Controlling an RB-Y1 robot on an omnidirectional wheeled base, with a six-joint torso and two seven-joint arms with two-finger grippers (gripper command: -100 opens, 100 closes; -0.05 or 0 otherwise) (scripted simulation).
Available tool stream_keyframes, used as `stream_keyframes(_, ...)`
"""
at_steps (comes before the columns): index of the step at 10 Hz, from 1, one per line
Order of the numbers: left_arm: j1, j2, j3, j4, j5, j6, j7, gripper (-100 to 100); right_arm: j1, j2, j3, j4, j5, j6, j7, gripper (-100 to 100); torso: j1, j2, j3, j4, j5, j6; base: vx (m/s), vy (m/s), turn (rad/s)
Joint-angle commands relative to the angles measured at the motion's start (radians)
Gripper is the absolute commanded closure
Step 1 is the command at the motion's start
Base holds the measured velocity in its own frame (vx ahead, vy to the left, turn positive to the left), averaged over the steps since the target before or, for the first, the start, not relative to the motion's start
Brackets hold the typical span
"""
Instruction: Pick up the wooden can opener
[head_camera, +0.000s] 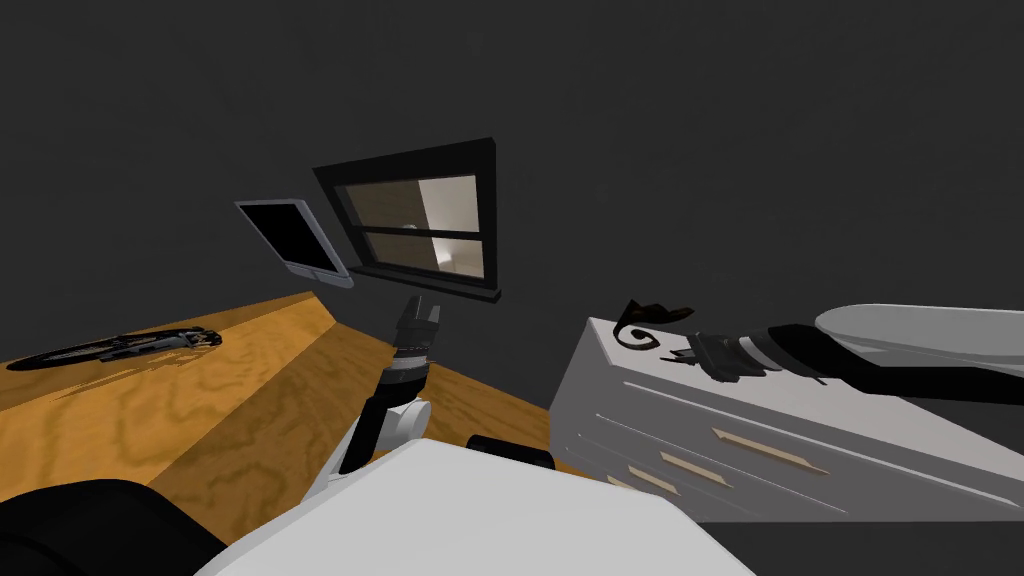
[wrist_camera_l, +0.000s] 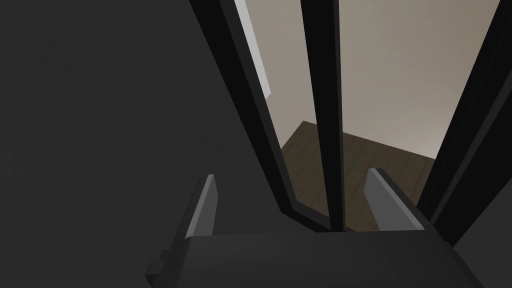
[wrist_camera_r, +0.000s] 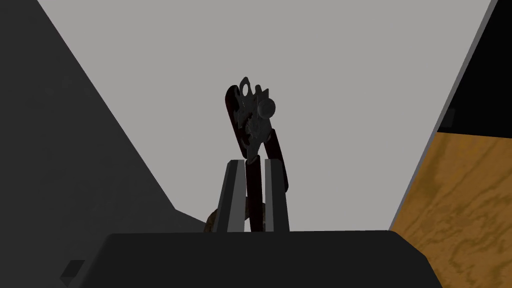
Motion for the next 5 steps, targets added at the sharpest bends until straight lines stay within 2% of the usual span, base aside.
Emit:
stream_keyframes(1,0.000,0.000,0.000,0.000,0.000,0.000,0.000,0,0.050,-0.008,-0.050,-0.019,0.025,0.002,-0.036,100,0.000,0.000,0.000,0.000,0.000,0.000,0.005,-0.029,-0.065)
stream_keyframes(2,0.000,0.000,0.000,0.000,0.000,0.000,0.000,0,0.058,-0.008,-0.089,-0.019,0.025,0.002,-0.036,100,-0.001,0.000,0.000,0.000,-0.001,0.001,0.001,-0.028,-0.078)
stream_keyframes(3,0.000,0.000,0.000,0.000,0.000,0.000,0.000,0,0.058,-0.008,-0.089,-0.019,0.025,0.002,-0.036,100,-0.001,0.000,0.000,0.000,0.000,0.001,0.001,-0.013,-0.009)
stream_keyframes(4,0.000,0.000,0.000,0.000,0.000,0.000,0.000,0,0.105,-0.018,-0.142,-0.042,0.050,0.006,-0.073,100,0.000,0.000,0.000,0.000,-0.001,0.001,0.001,-0.024,-0.086)
stream_keyframes(5,0.000,0.000,0.000,0.000,0.000,0.000,0.000,0,0.105,-0.018,-0.157,-0.042,0.050,0.006,-0.073,100,-0.001,0.000,0.000,0.000,-0.001,0.002,0.003,-0.026,-0.062)
